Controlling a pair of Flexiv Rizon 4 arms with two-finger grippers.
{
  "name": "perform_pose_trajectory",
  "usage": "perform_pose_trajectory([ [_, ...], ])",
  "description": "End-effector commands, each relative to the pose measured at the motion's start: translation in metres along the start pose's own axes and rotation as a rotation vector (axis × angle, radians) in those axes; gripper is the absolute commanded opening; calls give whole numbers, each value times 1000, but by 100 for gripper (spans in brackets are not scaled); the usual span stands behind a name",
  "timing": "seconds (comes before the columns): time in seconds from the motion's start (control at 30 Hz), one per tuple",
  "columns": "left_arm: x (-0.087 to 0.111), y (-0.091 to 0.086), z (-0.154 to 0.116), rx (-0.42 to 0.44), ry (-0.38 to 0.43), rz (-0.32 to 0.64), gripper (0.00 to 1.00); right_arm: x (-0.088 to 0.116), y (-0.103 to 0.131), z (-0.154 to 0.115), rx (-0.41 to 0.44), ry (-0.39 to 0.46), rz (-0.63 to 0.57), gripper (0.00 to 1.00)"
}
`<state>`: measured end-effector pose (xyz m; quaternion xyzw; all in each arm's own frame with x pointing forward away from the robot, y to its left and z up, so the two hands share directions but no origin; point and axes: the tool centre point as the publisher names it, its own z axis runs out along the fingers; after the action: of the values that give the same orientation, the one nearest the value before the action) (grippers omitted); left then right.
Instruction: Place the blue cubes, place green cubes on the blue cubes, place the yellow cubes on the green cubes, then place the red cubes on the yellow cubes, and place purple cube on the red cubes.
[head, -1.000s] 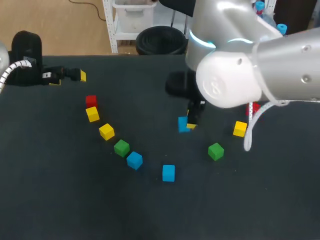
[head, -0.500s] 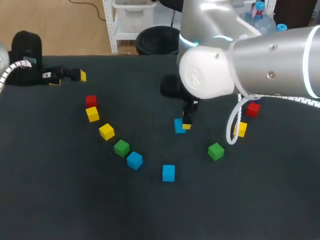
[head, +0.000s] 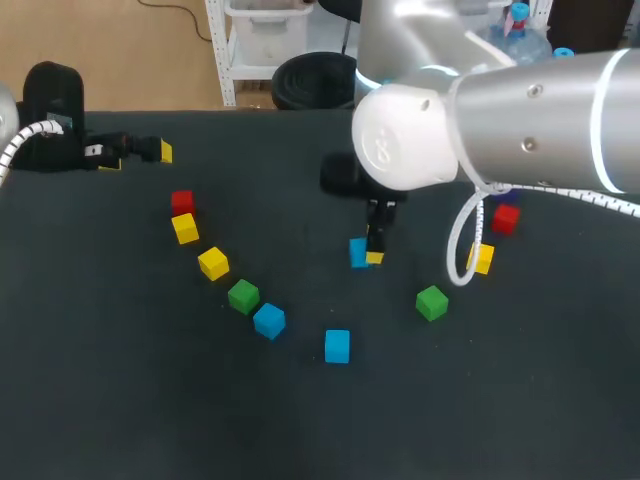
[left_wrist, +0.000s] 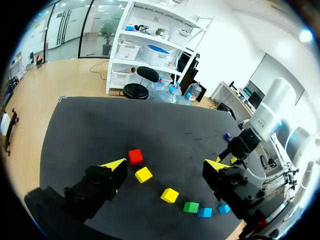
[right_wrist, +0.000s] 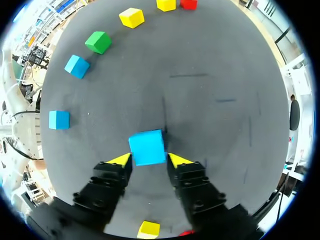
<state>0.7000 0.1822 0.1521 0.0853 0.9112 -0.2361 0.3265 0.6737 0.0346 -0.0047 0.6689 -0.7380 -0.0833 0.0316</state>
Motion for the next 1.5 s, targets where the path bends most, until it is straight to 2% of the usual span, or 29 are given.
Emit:
perform_pose_trajectory([
  [0.03,1,2,0,12,-6,2,100,-4,0,2,-1,1,-21,100],
  [0.23,1,2,0,12,-6,2,100,-8,8,-7,6,9,-58,100],
  [0.47,1,2,0,12,-6,2,100,-8,24,-29,76,55,-71,100],
  [0.83,1,2,0,12,-6,2,100,-18,16,-14,53,67,-124,100],
  [0.97,1,2,0,12,-6,2,100,-21,10,-11,85,79,-158,100],
  [1.23,1,2,0,12,-6,2,100,-24,5,-9,93,75,-182,100],
  [1.27,1,2,0,12,-6,2,100,-24,5,-8,91,77,-182,87],
  [1.3,1,2,0,12,-6,2,100,-24,5,-8,90,78,-181,61],
  [1.33,1,2,0,12,-6,2,100,-24,5,-8,89,79,-181,48],
  [1.43,1,2,0,12,-6,2,100,-24,5,-8,87,86,-180,29],
  [1.5,1,2,0,12,-6,2,100,-25,6,-7,83,88,-181,0],
])
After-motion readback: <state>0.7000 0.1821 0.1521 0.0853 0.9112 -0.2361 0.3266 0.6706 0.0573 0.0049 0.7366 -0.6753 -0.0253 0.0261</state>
